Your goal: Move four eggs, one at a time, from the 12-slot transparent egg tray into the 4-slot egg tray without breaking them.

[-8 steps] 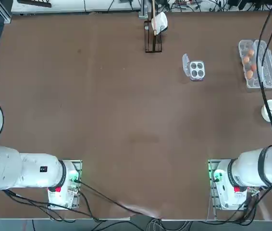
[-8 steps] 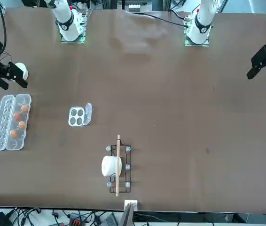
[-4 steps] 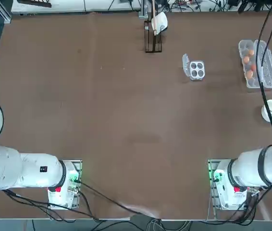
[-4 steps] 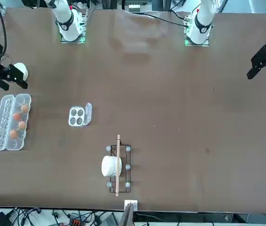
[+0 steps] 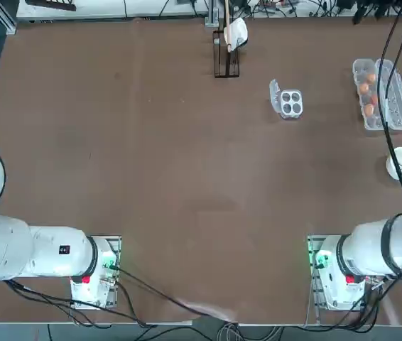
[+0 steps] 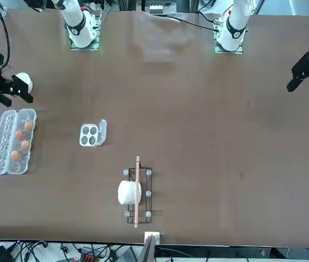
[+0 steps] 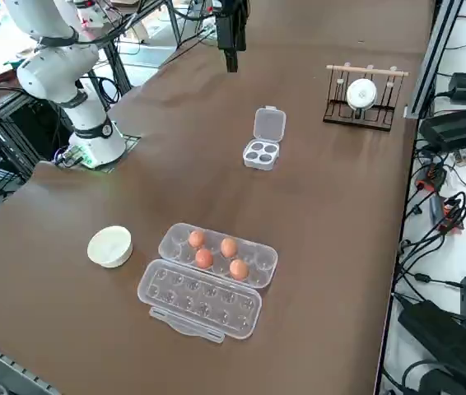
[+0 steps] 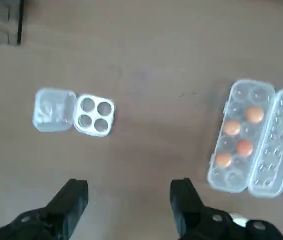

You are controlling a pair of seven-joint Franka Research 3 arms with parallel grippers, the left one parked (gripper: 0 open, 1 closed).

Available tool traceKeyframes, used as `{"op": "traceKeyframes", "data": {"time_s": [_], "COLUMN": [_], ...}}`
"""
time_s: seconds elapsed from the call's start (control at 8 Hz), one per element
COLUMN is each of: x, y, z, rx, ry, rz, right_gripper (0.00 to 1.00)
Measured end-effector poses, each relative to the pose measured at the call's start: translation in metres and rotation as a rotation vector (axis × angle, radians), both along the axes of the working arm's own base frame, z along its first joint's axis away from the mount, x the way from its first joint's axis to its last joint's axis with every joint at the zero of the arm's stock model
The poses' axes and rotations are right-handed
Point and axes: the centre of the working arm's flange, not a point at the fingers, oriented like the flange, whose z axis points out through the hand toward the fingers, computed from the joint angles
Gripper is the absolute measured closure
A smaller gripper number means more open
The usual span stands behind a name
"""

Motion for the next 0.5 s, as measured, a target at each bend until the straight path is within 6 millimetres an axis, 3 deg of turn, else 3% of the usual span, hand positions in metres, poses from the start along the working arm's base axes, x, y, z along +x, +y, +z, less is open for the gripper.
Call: {"op": "traceKeyframes", "data": {"time_s": [0.25,0.5], "x": [0.008,0.008], "y": [-0.036,-0.053], "z": [-0.03,-0.051], "rx": [0.018,0.024], "ry": [0.04,0.071], "rz": [0.21,0.322], "right_gripper": [0.0,0.0]}}
